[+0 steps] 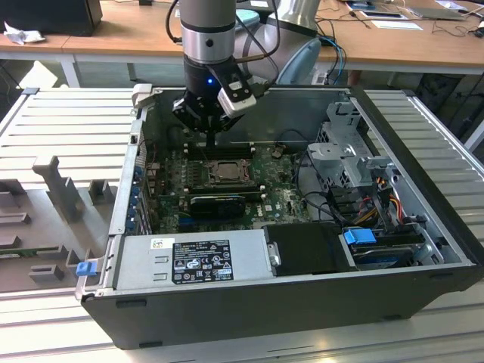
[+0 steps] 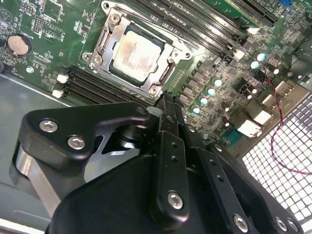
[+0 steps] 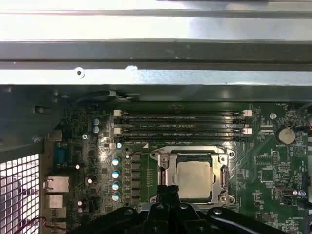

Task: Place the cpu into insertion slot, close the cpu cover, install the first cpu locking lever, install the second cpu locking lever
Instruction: 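Install the first cpu locking lever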

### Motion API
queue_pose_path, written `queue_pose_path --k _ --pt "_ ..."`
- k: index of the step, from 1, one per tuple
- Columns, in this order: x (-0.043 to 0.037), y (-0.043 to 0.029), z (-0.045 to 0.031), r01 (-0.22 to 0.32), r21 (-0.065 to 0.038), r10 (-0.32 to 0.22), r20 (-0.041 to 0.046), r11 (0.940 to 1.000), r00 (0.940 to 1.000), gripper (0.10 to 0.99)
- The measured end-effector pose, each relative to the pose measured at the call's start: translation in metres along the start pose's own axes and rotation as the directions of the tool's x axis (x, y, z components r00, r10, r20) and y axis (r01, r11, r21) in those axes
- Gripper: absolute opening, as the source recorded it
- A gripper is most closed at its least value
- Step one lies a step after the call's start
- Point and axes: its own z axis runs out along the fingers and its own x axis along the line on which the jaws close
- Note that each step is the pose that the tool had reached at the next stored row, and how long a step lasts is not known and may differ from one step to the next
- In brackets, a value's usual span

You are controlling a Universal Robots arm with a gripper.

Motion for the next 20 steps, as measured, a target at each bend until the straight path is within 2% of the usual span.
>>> queue_pose_path --k 20 --pt "0.0011 0.0000 0.0003 -0.008 0.000 0.008 0.0002 1.0000 1.0000 0.106"
